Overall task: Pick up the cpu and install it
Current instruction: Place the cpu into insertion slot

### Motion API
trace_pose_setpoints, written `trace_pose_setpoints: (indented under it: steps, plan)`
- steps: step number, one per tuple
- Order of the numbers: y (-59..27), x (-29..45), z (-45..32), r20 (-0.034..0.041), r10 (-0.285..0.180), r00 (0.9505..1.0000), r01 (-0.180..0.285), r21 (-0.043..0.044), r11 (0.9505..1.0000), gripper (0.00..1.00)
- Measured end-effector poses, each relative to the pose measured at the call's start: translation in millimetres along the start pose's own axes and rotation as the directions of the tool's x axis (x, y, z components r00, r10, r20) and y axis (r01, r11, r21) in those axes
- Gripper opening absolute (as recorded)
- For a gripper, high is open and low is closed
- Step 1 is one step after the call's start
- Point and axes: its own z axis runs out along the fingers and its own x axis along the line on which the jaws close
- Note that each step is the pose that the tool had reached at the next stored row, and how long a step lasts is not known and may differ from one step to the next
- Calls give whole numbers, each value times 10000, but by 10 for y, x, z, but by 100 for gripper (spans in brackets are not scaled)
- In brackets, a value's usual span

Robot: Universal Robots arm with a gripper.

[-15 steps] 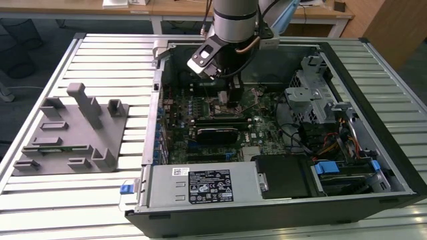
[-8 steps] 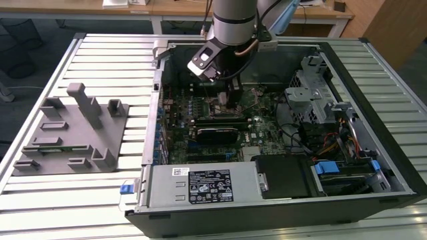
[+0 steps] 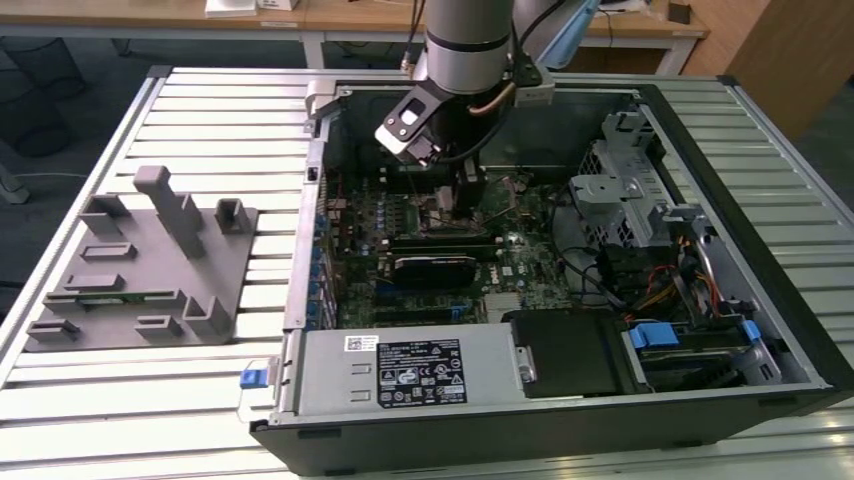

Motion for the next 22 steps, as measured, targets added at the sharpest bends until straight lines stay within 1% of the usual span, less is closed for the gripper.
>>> trace_pose_setpoints:
  steps: [2, 7, 10, 16, 19, 22]
  plan:
    - [-1, 5, 12, 0, 1, 10000, -1, 0, 10000, 55]
    - [0, 61, 49, 4, 0, 10000, 0, 0, 10000, 55]
    - [-1, 89, 92, 18, 0, 10000, 0, 0, 10000, 55]
    - [-18, 109, 162, 30, -2, 10000, 2, 1, 10000, 55]
    - [-24, 113, 173, 31, -1, 10000, 1, 1, 10000, 55]
    - [-48, 130, 190, 31, -2, 10000, 2, 2, 10000, 55]
